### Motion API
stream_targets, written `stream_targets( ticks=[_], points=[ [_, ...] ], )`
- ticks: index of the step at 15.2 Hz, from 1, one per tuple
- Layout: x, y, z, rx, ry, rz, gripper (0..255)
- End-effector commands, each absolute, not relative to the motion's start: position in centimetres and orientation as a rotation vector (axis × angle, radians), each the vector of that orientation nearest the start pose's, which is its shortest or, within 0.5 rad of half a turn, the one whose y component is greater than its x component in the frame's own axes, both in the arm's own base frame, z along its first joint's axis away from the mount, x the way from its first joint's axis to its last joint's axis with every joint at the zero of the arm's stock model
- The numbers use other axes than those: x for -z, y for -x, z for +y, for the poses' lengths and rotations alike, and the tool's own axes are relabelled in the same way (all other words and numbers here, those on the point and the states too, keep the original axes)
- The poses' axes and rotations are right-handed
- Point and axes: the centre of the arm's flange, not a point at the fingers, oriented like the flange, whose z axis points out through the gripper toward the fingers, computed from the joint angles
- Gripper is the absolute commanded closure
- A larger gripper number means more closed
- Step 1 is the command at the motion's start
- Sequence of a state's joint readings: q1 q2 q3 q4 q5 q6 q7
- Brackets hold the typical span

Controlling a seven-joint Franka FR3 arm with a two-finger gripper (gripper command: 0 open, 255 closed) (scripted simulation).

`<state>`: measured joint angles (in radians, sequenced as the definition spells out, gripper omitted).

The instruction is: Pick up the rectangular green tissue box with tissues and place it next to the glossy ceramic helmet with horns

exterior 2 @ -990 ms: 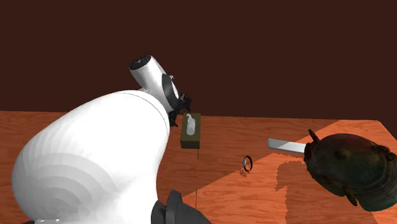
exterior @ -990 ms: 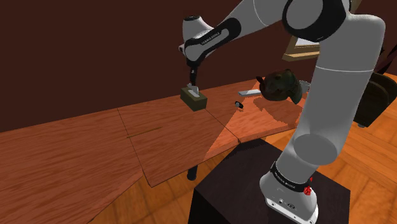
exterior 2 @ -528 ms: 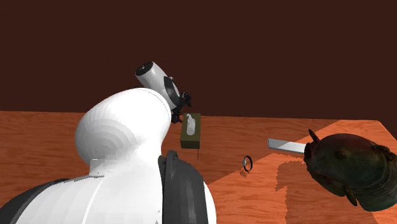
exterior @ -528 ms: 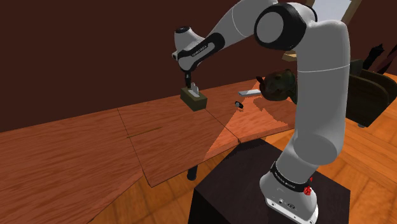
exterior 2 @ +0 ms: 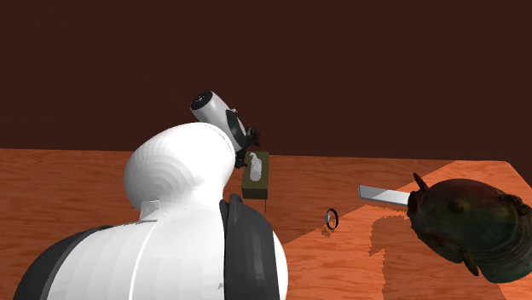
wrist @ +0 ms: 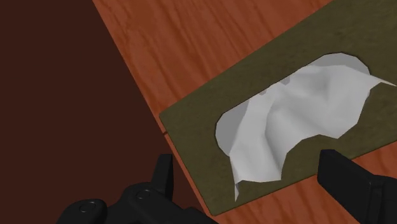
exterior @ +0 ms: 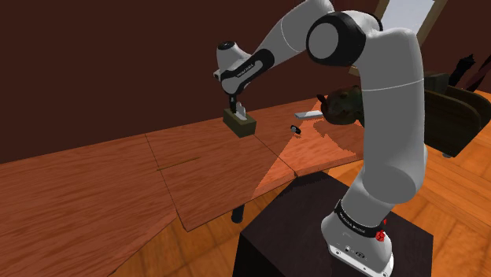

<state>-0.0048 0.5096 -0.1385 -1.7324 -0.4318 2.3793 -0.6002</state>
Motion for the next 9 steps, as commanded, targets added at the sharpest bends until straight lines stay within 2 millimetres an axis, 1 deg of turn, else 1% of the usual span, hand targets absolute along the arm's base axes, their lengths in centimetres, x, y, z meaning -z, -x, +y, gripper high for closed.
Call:
stream_targets(
  ticks=[1,5,6,9],
  points=[
    [-30.35,-67.49,-9.20,-0.028,3.285,-1.339,0],
    [-30.35,-67.48,-9.20,-0.028,3.285,-1.339,0],
    [-30.35,-67.48,-9.20,-0.028,3.285,-1.339,255],
    [-30.32,-67.49,-9.23,-0.028,3.285,-1.339,255]
  ],
)
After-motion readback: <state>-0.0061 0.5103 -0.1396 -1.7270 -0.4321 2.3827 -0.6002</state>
